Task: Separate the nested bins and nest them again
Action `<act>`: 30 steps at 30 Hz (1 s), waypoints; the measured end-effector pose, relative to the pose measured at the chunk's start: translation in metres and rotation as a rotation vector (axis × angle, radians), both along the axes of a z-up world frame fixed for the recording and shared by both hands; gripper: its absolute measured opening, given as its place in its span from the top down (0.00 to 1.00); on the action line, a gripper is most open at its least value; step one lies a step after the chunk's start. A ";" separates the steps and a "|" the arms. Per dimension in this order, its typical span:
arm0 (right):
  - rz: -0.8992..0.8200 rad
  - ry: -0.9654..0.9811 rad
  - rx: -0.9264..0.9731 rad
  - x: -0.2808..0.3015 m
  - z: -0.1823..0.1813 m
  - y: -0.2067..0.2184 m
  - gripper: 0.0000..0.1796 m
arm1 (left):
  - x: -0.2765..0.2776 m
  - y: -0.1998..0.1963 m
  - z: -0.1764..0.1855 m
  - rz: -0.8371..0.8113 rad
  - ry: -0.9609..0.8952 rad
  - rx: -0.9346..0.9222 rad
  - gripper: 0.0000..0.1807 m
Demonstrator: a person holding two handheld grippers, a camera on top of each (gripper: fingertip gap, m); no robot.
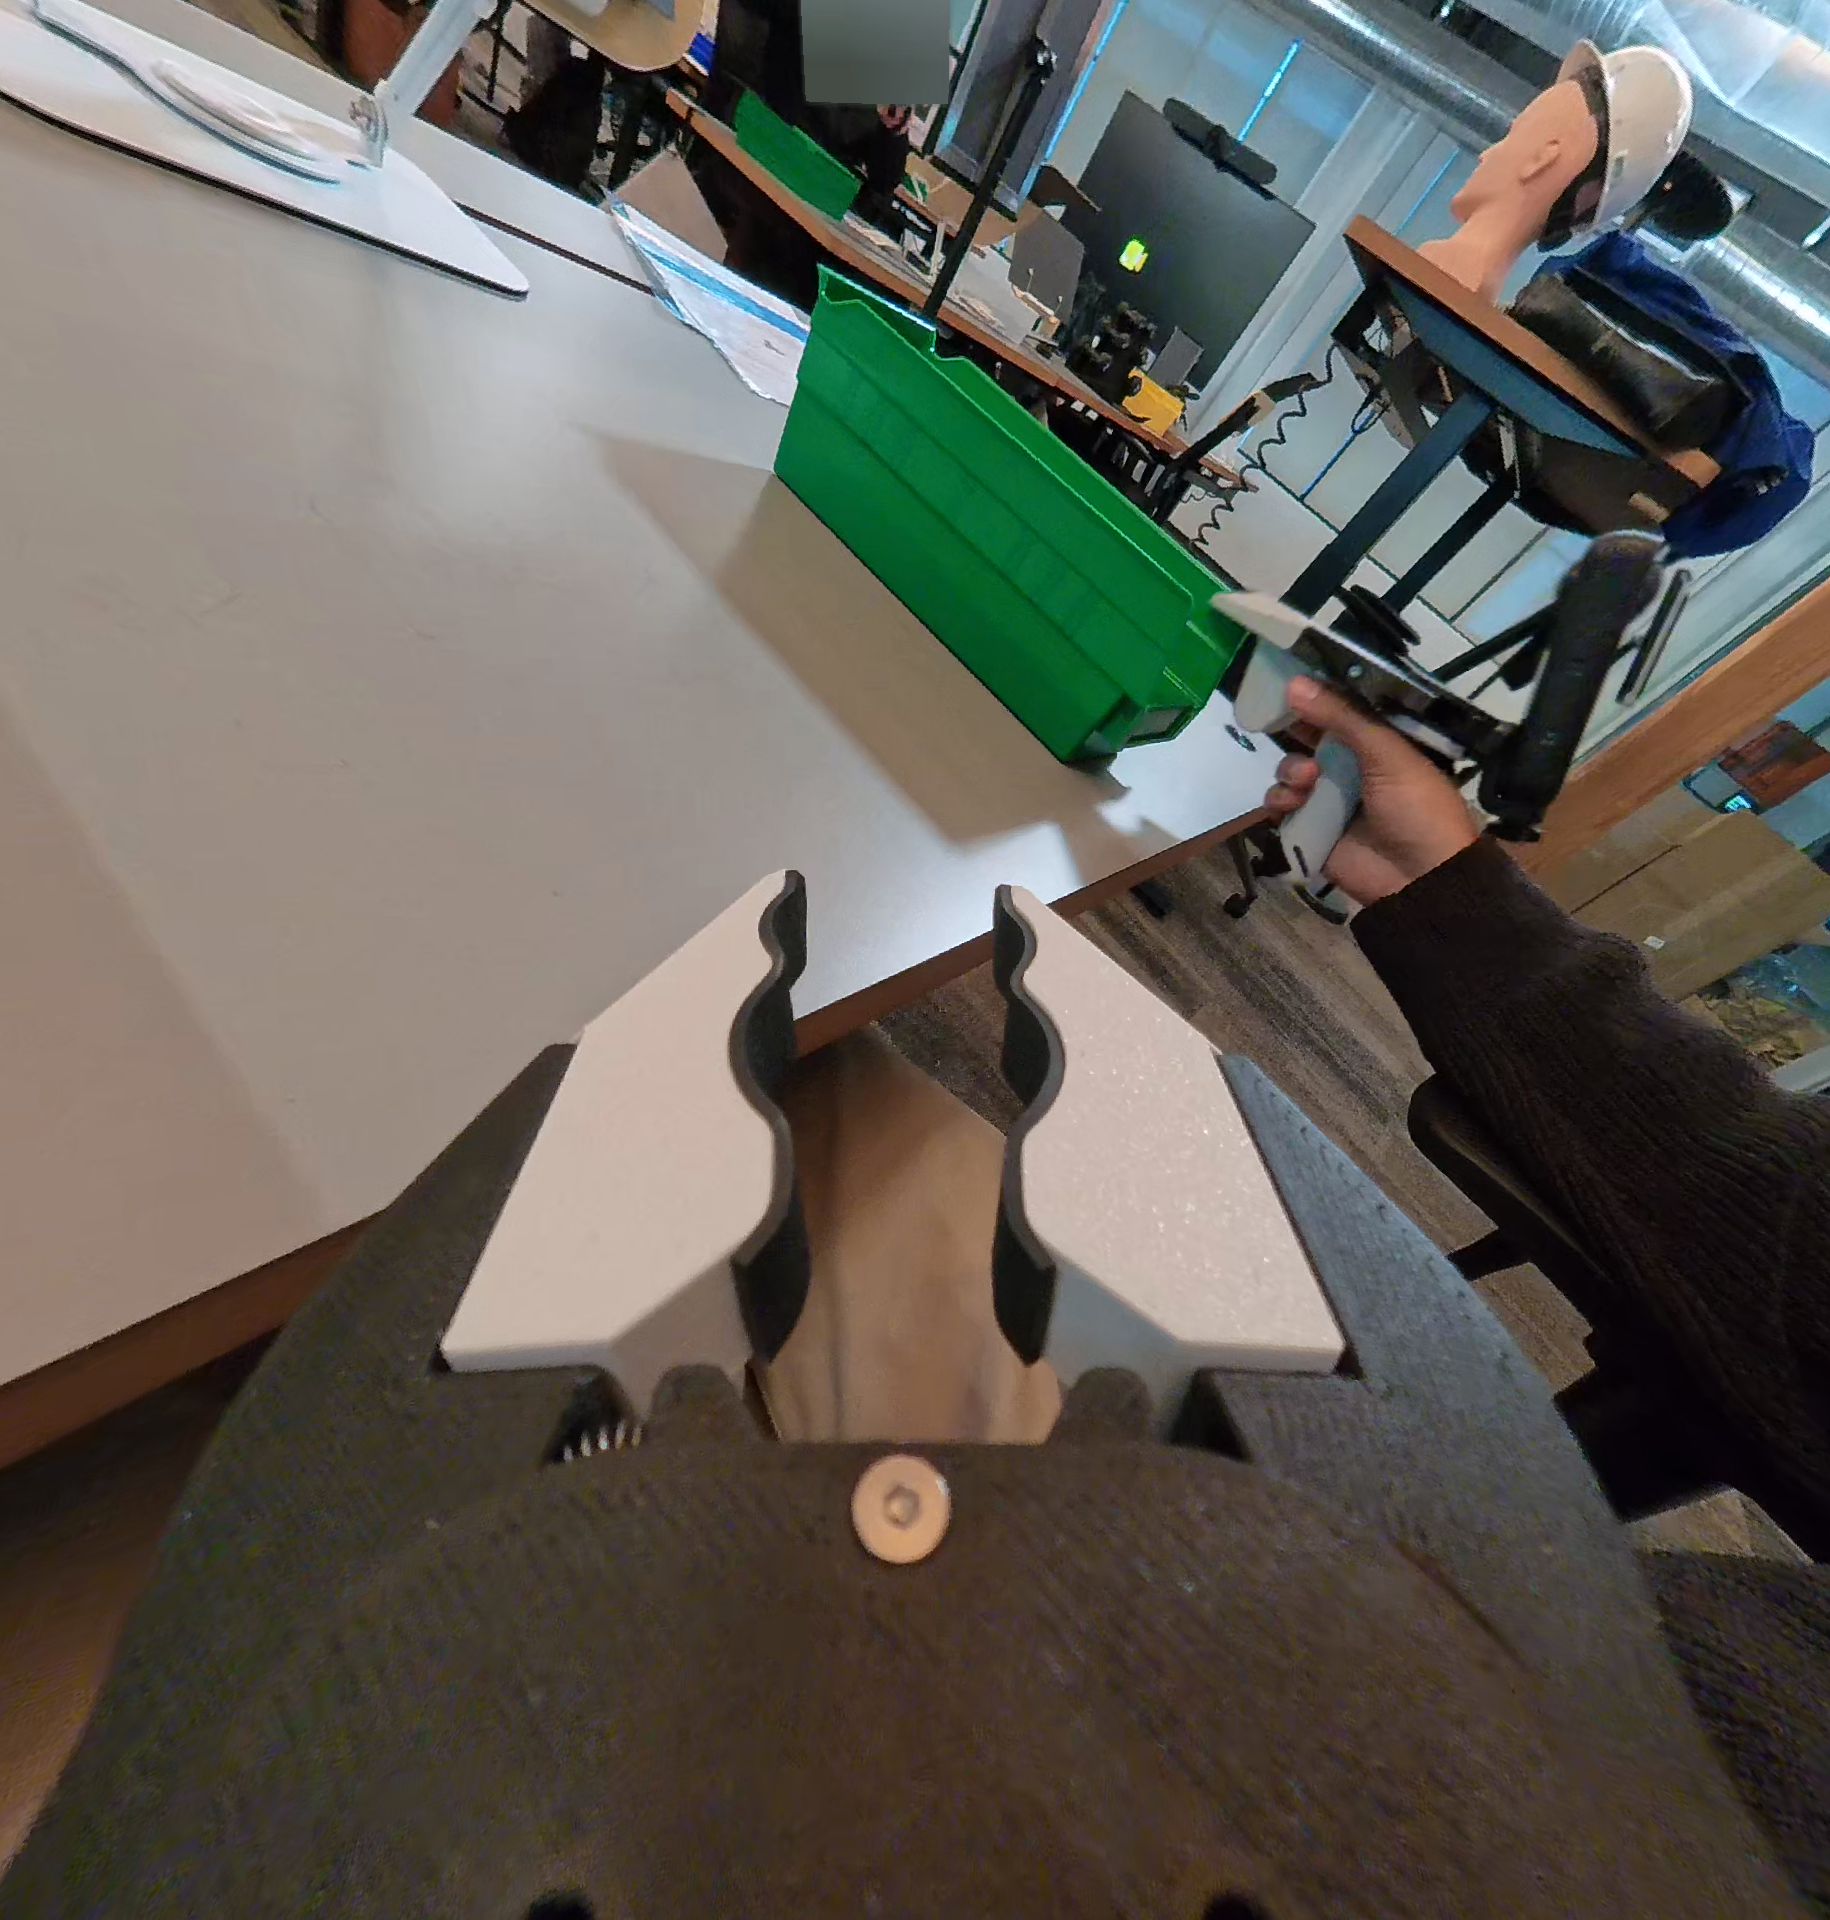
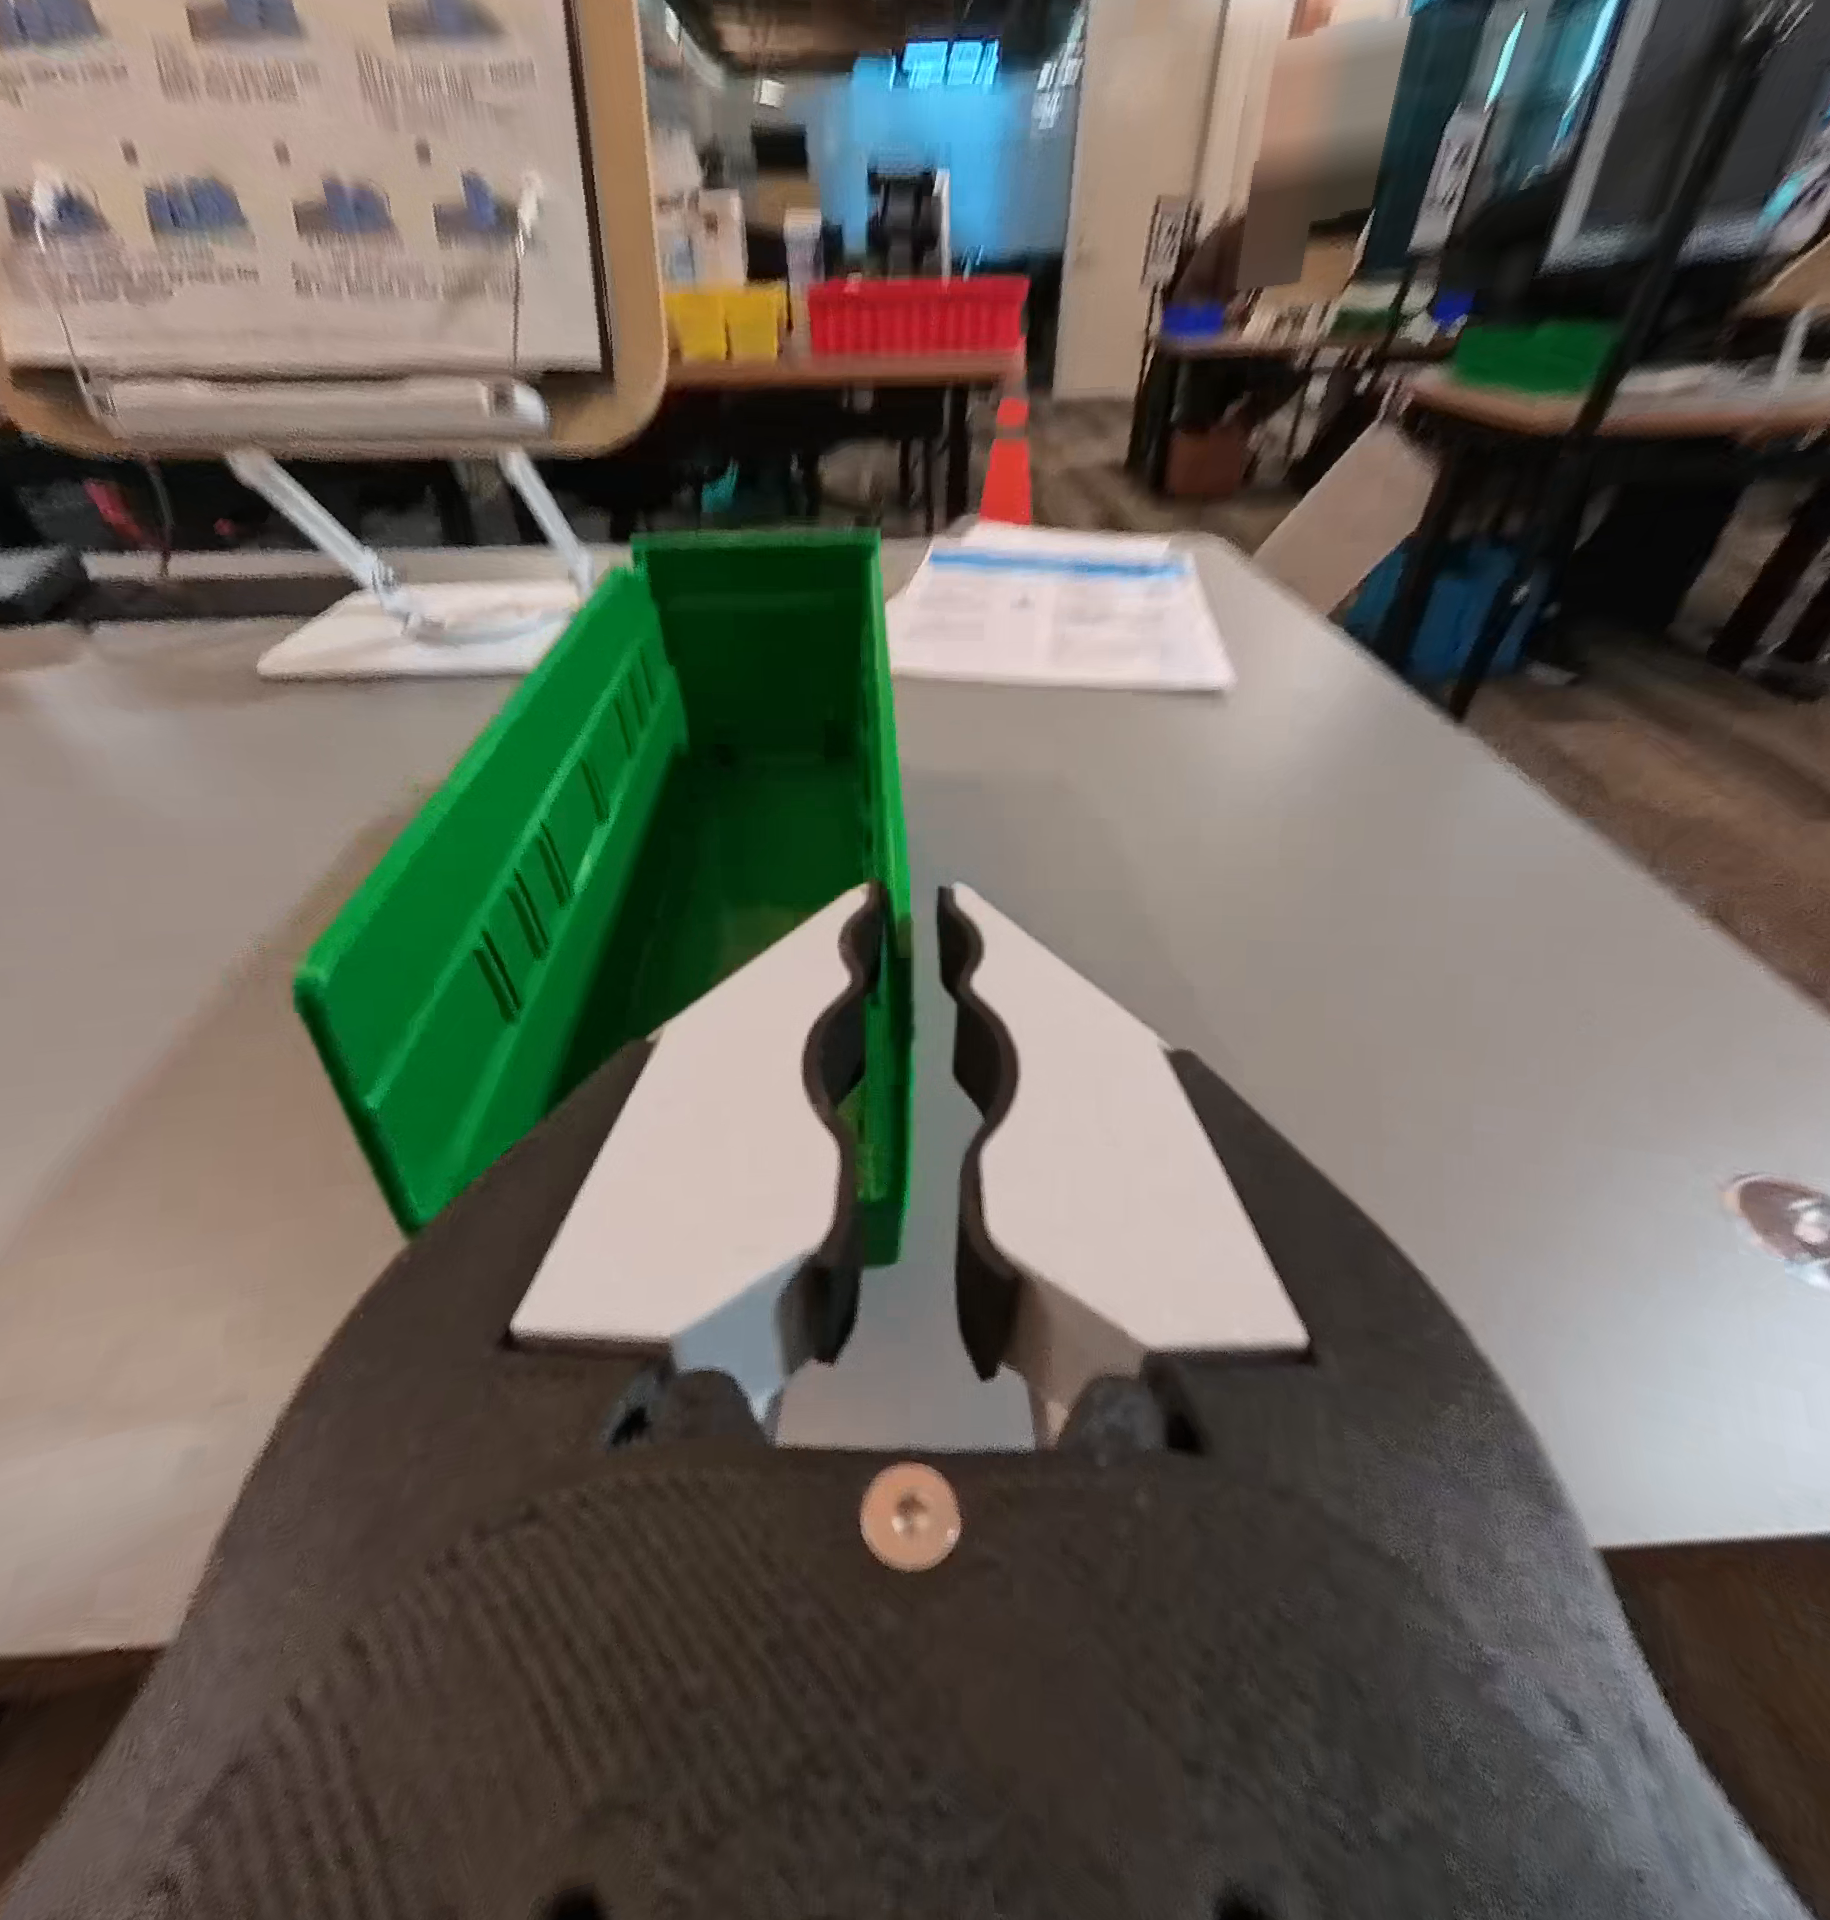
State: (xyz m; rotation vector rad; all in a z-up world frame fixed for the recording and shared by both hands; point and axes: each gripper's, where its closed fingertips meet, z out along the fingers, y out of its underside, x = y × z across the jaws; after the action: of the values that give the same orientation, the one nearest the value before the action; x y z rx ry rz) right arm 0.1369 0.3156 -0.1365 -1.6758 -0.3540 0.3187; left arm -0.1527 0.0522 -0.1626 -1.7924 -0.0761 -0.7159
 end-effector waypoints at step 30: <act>0.780 -0.146 -0.175 -0.205 -0.042 -0.154 0.66 | -0.169 -0.044 0.104 0.765 0.332 0.475 0.87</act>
State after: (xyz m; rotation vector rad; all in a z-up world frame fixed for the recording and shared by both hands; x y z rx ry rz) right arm -0.0685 0.1617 -0.1786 -1.6745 -1.1202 0.8201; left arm -0.3212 0.0081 -0.0589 -1.2534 -0.3205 0.1148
